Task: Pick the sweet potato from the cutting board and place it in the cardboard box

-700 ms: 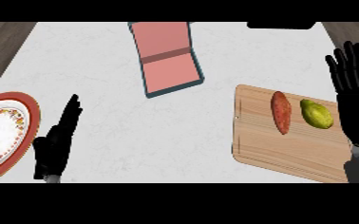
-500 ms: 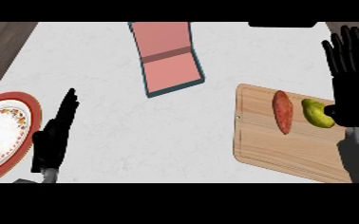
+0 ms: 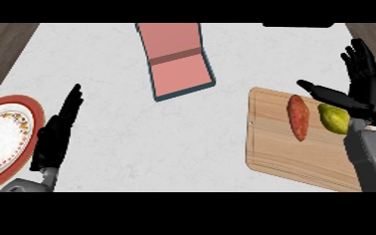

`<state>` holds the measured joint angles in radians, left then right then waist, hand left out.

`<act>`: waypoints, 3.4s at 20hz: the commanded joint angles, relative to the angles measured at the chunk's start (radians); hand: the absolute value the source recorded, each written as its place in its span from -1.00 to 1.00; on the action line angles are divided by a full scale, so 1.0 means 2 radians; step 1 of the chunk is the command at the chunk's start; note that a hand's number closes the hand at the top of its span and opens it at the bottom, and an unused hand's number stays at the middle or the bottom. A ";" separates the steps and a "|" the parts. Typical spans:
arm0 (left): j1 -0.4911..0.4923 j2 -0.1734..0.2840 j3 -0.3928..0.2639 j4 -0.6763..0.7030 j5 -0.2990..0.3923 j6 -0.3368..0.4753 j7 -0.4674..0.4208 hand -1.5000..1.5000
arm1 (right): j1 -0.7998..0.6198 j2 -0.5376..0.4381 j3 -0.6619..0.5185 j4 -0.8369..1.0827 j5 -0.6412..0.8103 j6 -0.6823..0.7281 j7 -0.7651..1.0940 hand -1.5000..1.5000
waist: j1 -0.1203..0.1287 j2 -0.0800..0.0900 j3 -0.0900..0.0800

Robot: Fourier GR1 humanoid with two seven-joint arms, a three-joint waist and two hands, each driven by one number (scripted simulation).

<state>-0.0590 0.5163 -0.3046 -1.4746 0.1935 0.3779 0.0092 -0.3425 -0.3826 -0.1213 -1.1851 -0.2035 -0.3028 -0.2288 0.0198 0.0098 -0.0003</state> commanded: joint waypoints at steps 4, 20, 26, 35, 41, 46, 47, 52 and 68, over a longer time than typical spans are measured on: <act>0.004 -0.008 0.000 -0.015 -0.027 0.006 0.021 0.00 | -0.003 -0.064 0.021 0.067 0.057 0.053 -0.022 -1.00 | -0.007 -0.005 0.000; 0.008 -0.017 0.014 -0.004 -0.023 -0.009 0.022 0.00 | -0.041 -0.219 0.185 -0.034 0.136 0.351 0.265 -1.00 | -0.011 -0.007 -0.001; 0.025 -0.011 0.031 -0.047 -0.045 -0.020 0.043 0.00 | -0.057 -0.152 0.181 -0.045 0.170 0.341 0.348 -1.00 | -0.006 -0.006 0.000; 0.048 -0.043 0.063 -0.033 -0.067 -0.053 0.018 0.00 | -0.032 -0.110 0.157 -0.030 0.249 0.349 0.352 -1.00 | -0.007 -0.005 0.000; 0.064 -0.048 0.083 -0.047 -0.071 -0.076 0.011 0.00 | -0.006 -0.110 0.142 -0.002 0.282 0.358 0.307 -1.00 | -0.005 -0.005 0.000; 0.014 -0.071 0.088 -0.057 -0.099 -0.079 0.078 0.00 | -0.012 -0.069 0.136 -0.011 0.316 0.354 0.316 -1.00 | -0.007 -0.005 0.000; 0.035 -0.079 0.103 -0.002 -0.096 -0.096 0.006 0.00 | -0.005 -0.067 0.123 -0.039 0.311 0.372 0.339 -1.00 | -0.009 -0.005 0.000; -0.004 -0.100 0.112 0.017 -0.124 -0.092 0.022 0.00 | -0.024 -0.037 0.116 0.028 0.356 0.337 0.293 -1.00 | -0.008 -0.004 0.000; 0.048 -0.122 0.145 -0.047 -0.161 -0.136 0.034 0.00 | 0.010 -0.014 0.083 0.039 0.420 0.354 0.251 -1.00 | -0.008 -0.005 0.000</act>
<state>0.0064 0.2645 -0.0307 -1.5236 -0.1164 0.1273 0.0708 -0.3398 -0.4130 0.0404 -1.1356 0.5993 0.4011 0.3122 0.0031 -0.0002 -0.0001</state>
